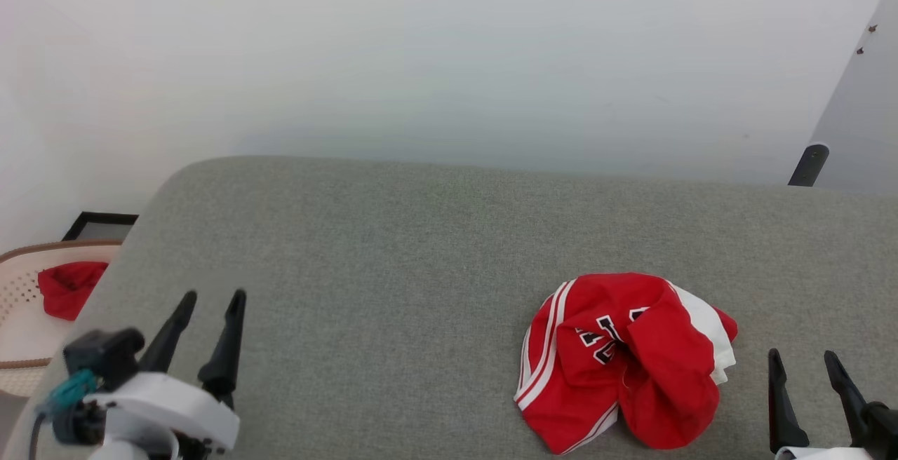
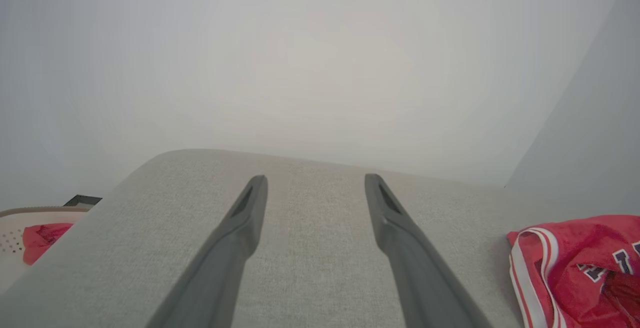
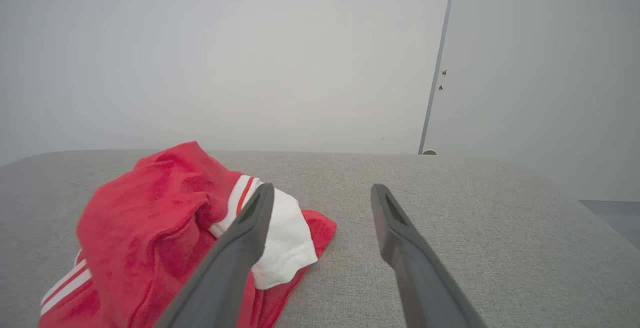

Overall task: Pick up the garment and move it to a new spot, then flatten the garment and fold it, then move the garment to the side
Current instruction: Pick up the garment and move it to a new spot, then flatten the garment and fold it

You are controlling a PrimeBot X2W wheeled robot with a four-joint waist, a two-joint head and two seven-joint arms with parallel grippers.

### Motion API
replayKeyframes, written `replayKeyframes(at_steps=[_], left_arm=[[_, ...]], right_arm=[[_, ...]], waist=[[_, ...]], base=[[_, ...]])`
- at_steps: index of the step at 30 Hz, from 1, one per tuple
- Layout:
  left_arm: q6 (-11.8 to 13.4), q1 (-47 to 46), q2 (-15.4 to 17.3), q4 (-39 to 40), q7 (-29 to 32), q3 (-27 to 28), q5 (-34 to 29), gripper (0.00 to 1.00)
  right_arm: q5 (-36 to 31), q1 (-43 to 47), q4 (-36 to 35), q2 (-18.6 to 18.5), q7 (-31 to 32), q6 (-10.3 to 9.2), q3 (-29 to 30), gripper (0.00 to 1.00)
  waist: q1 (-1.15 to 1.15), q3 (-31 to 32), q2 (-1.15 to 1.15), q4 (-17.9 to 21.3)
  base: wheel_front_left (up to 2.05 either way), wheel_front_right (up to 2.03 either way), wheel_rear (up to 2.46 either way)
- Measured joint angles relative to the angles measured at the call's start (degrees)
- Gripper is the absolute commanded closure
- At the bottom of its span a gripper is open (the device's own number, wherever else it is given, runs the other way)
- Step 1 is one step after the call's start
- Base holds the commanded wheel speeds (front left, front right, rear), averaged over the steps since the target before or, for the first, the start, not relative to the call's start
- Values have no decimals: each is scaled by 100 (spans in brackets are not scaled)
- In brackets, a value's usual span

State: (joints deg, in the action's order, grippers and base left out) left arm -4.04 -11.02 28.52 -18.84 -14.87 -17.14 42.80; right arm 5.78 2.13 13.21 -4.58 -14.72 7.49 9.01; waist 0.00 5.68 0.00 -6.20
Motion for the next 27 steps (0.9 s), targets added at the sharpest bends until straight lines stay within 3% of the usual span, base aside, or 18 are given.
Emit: replayKeyframes(at_steps=[13, 27], left_arm=[[-159, 421, -414, 81, -25, 898, -537, 0], [-297, 103, -414, 243, 189, 730, -625, 0]], right_arm=[[-121, 87, 2, 49, -24, 0, 181, 0], [-91, 46, -12, 89, -25, 0, 37, 0]], waist=[[0, -47, 0, 49], [0, -155, 0, 164]], base=[[0, 0, 0], [0, 0, 0]])
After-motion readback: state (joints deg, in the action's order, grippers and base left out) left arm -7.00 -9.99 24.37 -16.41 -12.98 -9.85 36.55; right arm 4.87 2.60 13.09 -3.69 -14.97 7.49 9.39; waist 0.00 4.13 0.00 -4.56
